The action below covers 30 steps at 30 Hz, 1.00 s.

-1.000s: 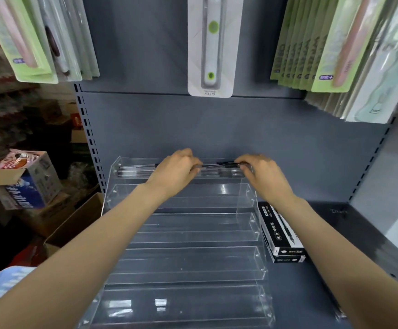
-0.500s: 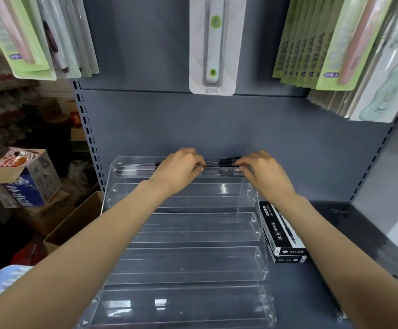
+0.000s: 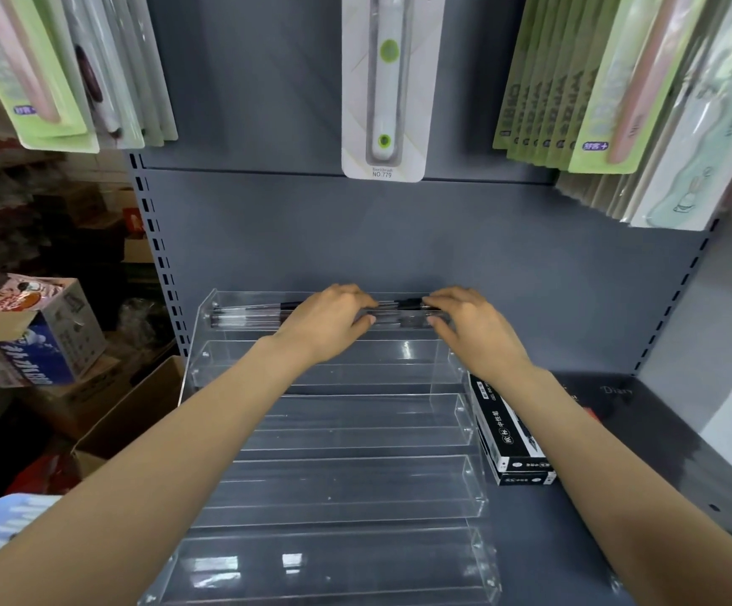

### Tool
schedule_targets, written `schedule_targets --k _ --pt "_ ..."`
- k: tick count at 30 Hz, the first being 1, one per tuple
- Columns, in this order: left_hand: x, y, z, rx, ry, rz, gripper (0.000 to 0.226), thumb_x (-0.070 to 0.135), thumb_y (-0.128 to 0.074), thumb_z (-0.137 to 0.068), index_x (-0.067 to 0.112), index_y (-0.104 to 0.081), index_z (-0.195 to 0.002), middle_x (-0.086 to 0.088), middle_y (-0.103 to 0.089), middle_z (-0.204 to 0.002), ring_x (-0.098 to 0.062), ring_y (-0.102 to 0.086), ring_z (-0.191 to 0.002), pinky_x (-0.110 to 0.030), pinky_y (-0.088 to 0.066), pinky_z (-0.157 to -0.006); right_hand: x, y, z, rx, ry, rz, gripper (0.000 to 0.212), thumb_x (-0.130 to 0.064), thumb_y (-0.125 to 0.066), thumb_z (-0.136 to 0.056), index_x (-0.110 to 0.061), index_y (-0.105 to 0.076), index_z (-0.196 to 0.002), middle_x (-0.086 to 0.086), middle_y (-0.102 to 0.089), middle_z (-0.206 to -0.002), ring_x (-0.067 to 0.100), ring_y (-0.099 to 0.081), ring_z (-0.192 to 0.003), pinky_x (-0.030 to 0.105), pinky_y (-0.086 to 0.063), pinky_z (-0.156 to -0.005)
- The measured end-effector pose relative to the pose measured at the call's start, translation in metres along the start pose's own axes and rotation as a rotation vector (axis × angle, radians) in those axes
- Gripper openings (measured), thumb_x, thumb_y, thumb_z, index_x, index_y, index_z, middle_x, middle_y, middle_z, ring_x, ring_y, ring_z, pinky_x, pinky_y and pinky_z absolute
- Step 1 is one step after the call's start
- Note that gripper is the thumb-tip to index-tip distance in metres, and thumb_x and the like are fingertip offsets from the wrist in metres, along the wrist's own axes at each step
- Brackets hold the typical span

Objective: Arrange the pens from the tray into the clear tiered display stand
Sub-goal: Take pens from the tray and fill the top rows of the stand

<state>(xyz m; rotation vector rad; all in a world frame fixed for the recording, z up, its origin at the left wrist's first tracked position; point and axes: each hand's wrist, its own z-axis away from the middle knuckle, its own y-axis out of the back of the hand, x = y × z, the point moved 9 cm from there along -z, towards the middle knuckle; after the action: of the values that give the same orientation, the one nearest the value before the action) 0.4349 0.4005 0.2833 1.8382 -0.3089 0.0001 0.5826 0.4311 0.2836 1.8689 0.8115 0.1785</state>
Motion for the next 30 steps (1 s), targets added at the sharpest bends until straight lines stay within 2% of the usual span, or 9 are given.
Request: schedule_targets --k 6,11,13,17,19,22,25,27,30 --pt "0.004 0.006 0.006 0.06 0.022 0.004 0.033 0.025 -0.043 -0.097 0.014 -0.054 -0.126 -0.006 -0.055 -0.126 -0.026 -0.051 -0.116 -0.04 -0.043 -0.096 -0.006 0.005 0.004 0.016 -0.008 -0.007 0.035 -0.017 -0.049 -0.096 -0.011 -0.054 -0.13 0.002 -0.055 -0.131 0.02 -0.045 -0.123 0.034 -0.042 -0.099" --pt "0.004 0.032 0.027 0.259 0.052 0.026 0.032 0.02 -0.045 -0.095 0.014 -0.054 -0.125 -0.004 -0.057 -0.12 -0.024 -0.05 -0.112 -0.036 -0.042 -0.091 -0.026 0.015 0.015 0.102 -0.02 -0.058 0.034 -0.018 -0.047 -0.097 -0.013 -0.054 -0.13 0.0 -0.053 -0.131 0.018 -0.043 -0.123 0.032 -0.042 -0.097" --pt "-0.001 0.046 0.045 0.346 0.064 0.04 0.028 0.019 -0.047 -0.094 0.015 -0.058 -0.12 -0.004 -0.059 -0.112 -0.024 -0.051 -0.107 -0.034 -0.042 -0.086 -0.045 0.017 0.019 0.134 -0.011 -0.146 0.031 -0.018 -0.049 -0.096 -0.013 -0.057 -0.125 0.001 -0.057 -0.125 0.019 -0.046 -0.118 0.032 -0.043 -0.095" --pt "-0.027 0.068 0.092 0.438 0.115 0.118 0.021 0.02 -0.05 -0.093 0.015 -0.061 -0.11 -0.002 -0.063 -0.102 -0.023 -0.056 -0.1 -0.039 -0.047 -0.083 -0.102 0.007 0.024 0.15 0.014 -0.275 0.025 -0.015 -0.052 -0.093 -0.011 -0.063 -0.116 0.003 -0.062 -0.113 0.019 -0.053 -0.108 0.02 -0.036 -0.091" --pt "-0.049 0.076 0.122 0.461 0.157 0.141 0.02 0.022 -0.05 -0.093 0.016 -0.061 -0.109 -0.001 -0.063 -0.101 -0.022 -0.059 -0.096 -0.038 -0.049 -0.08 -0.139 -0.005 0.026 0.129 0.041 -0.3 0.024 -0.015 -0.052 -0.093 -0.013 -0.064 -0.113 0.004 -0.062 -0.11 0.018 -0.054 -0.105 0.024 -0.04 -0.091" --pt "-0.093 0.085 0.176 0.467 0.228 0.134 0.018 0.024 -0.05 -0.093 0.019 -0.06 -0.107 0.001 -0.064 -0.097 -0.018 -0.059 -0.088 -0.03 -0.047 -0.071 -0.204 -0.035 0.033 0.062 0.081 -0.313 0.023 -0.016 -0.051 -0.093 -0.015 -0.065 -0.111 0.003 -0.062 -0.109 0.019 -0.056 -0.105 0.031 -0.044 -0.091" --pt "-0.146 0.085 0.241 0.421 0.332 0.121 0.016 0.025 -0.05 -0.094 0.019 -0.059 -0.105 0.004 -0.06 -0.085 -0.018 -0.057 -0.077 -0.03 -0.044 -0.061 -0.274 -0.075 0.05 -0.047 0.102 -0.351 0.024 -0.016 -0.049 -0.093 -0.017 -0.064 -0.112 0.002 -0.063 -0.105 0.018 -0.057 -0.099 0.037 -0.048 -0.088" --pt "-0.185 0.08 0.287 0.382 0.404 0.13 0.014 0.024 -0.051 -0.093 0.017 -0.06 -0.101 0.001 -0.06 -0.079 -0.025 -0.06 -0.078 -0.033 -0.044 -0.061 -0.323 -0.104 0.066 -0.11 0.124 -0.38 0.023 -0.017 -0.048 -0.095 -0.017 -0.064 -0.112 0.0 -0.061 -0.099 0.017 -0.058 -0.094 0.039 -0.049 -0.083" --pt "-0.24 0.059 0.354 0.256 0.502 0.149 0.017 0.025 -0.05 -0.093 0.016 -0.062 -0.101 -0.003 -0.065 -0.087 -0.027 -0.061 -0.086 -0.037 -0.047 -0.066 -0.39 -0.148 0.094 -0.188 0.129 -0.421 0.023 -0.018 -0.046 -0.096 -0.018 -0.064 -0.111 -0.006 -0.052 -0.09 0.018 -0.059 -0.085 0.04 -0.051 -0.076"
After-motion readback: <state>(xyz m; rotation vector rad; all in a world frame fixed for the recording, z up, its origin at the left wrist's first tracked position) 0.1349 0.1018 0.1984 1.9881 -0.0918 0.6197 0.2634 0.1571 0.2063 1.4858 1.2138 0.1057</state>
